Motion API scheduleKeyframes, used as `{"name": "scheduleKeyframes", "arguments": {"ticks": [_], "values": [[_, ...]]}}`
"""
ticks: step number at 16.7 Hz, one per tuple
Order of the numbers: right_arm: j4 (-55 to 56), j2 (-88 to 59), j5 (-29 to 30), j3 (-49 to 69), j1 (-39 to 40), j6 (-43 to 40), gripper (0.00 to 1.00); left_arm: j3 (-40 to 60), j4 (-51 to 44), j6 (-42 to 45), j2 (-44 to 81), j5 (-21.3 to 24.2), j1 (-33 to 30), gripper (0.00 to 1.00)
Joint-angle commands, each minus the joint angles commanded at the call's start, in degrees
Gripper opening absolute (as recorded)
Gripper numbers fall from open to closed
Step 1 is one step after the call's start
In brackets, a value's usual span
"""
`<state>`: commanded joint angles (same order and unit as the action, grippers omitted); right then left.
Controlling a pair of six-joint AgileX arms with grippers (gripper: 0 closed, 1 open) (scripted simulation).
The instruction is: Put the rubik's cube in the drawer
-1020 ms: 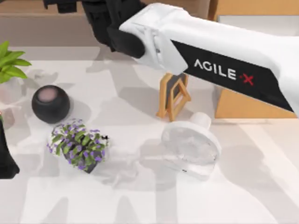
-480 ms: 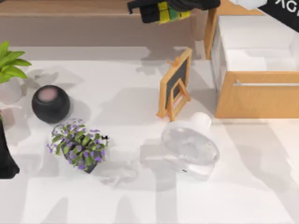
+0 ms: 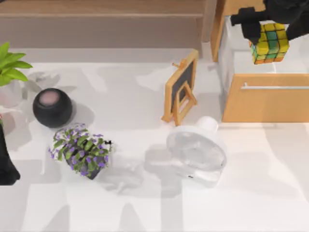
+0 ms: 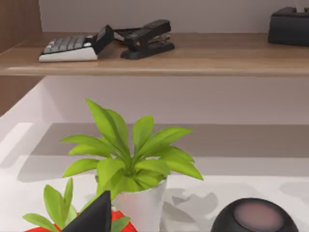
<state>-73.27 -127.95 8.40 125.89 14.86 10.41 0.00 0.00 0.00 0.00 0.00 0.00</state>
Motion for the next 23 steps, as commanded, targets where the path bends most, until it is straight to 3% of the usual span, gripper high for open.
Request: {"name": "scheduleKeyframes", "arguments": {"ticks": [6, 12, 23], "values": [[-5.76, -11.35, -7.62, 3.53, -7.21, -1.55, 0.00, 0.00, 0.00, 0.00, 0.00, 0.00, 0.00, 1.00], [-5.90, -12.46, -8.43, 3.83, -7.41, -1.62, 0.00, 0.00, 0.00, 0.00, 0.00, 0.00, 0.00, 1.00], [-5.90, -12.46, -8.43, 3.83, -7.41, -1.62, 0.83, 0.00, 0.00, 0.00, 0.00, 0.00, 0.00, 1.00]]}}
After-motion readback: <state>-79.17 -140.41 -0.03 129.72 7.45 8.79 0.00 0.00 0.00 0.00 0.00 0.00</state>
